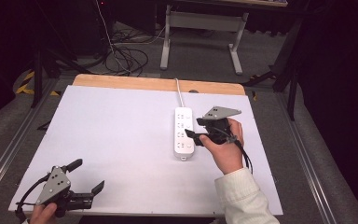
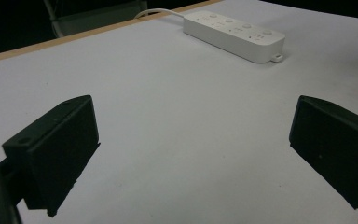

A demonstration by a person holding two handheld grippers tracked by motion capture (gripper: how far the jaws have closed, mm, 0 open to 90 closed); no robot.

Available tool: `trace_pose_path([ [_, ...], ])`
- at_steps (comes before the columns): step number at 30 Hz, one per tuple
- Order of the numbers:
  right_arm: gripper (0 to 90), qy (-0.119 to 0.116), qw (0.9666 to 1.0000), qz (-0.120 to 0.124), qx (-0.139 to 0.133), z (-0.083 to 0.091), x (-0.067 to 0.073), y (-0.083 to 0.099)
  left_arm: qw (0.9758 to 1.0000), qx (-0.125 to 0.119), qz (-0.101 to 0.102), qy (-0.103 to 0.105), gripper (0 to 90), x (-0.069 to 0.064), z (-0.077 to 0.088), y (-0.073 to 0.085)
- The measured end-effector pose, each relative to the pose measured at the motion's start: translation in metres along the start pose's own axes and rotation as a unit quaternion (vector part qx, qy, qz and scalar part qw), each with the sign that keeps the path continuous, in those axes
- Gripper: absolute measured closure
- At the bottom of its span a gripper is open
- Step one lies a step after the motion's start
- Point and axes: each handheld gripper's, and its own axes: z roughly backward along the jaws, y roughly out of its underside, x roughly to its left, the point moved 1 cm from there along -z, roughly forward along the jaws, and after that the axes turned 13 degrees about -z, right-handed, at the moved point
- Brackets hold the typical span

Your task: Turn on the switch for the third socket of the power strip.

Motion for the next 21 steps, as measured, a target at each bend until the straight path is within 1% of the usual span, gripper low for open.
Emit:
trace_pose_path([
  [2, 34.8, -0.002, 0.9999, -0.002, -0.01, 0.006, 0.001, 0.003, 1.0, 0.0, 0.0, 0.0, 1.8, 0.0, 0.0, 0.0],
  [3, 34.8, -0.002, 0.9999, -0.002, -0.01, 0.006, 0.001, 0.003, 1.0, 0.0, 0.0, 0.0, 1.8, 0.0, 0.0, 0.0],
  [4, 32.7, -0.005, 0.9999, -0.003, -0.015, 0.009, 0.002, 0.004, 1.0, 0.001, -0.001, 0.001, 1.8, 0.0, 0.0, 0.0],
  [5, 29.5, -0.013, 0.9996, -0.007, -0.026, 0.016, 0.003, 0.008, 1.0, 0.001, -0.001, 0.0, 1.8, 0.0, 0.0, 0.0],
  [7, 28.2, -0.016, 0.9994, -0.008, -0.029, 0.018, 0.004, 0.009, 1.0, 0.002, -0.004, 0.0, 1.8, 0.0, 0.0, 0.0],
  [8, 24.0, -0.02, 0.9991, -0.01, -0.037, 0.024, 0.005, 0.013, 1.0, 0.002, -0.004, 0.0, 1.8, 0.0, 0.0, 0.0],
  [9, 24.0, -0.02, 0.9991, -0.01, -0.037, 0.024, 0.005, 0.013, 1.0, 0.002, -0.001, 0.0, 1.8, 0.0, 0.0, 0.0],
  [10, 21.5, -0.022, 0.9987, -0.009, -0.045, 0.03, 0.005, 0.018, 1.0, 0.002, -0.001, 0.001, 1.7, 0.0, 0.0, 0.0],
  [12, 18.8, -0.027, 0.9983, -0.013, -0.05, 0.035, 0.005, 0.023, 1.0, 0.003, -0.004, 0.0, 1.8, 0.0, 0.0, 0.0],
  [14, 18.0, -0.027, 0.9982, -0.014, -0.051, 0.037, 0.005, 0.025, 1.0, 0.002, -0.005, 0.0, 1.7, 0.0, 0.0, 0.0],
  [17, 16.2, -0.031, 0.9975, -0.016, -0.062, 0.045, 0.005, 0.035, 1.0, 0.003, -0.004, 0.0, 1.8, 0.0, 0.0, 0.0],
  [19, 16.0, -0.036, 0.9969, -0.021, -0.067, 0.05, 0.005, 0.042, 1.0, 0.002, -0.005, 0.0, 1.8, 0.0, 0.0, 0.0],
  [20, 15.5, -0.042, 0.996, -0.026, -0.074, 0.054, 0.004, 0.049, 1.0, 0.002, -0.005, 0.0, 1.8, 0.0, 0.0, 0.0],
  [21, 14.9, -0.043, 0.9958, -0.025, -0.077, 0.056, 0.004, 0.052, 1.0, 0.002, -0.005, 0.0, 1.8, 0.0, 0.0, 0.0],
])
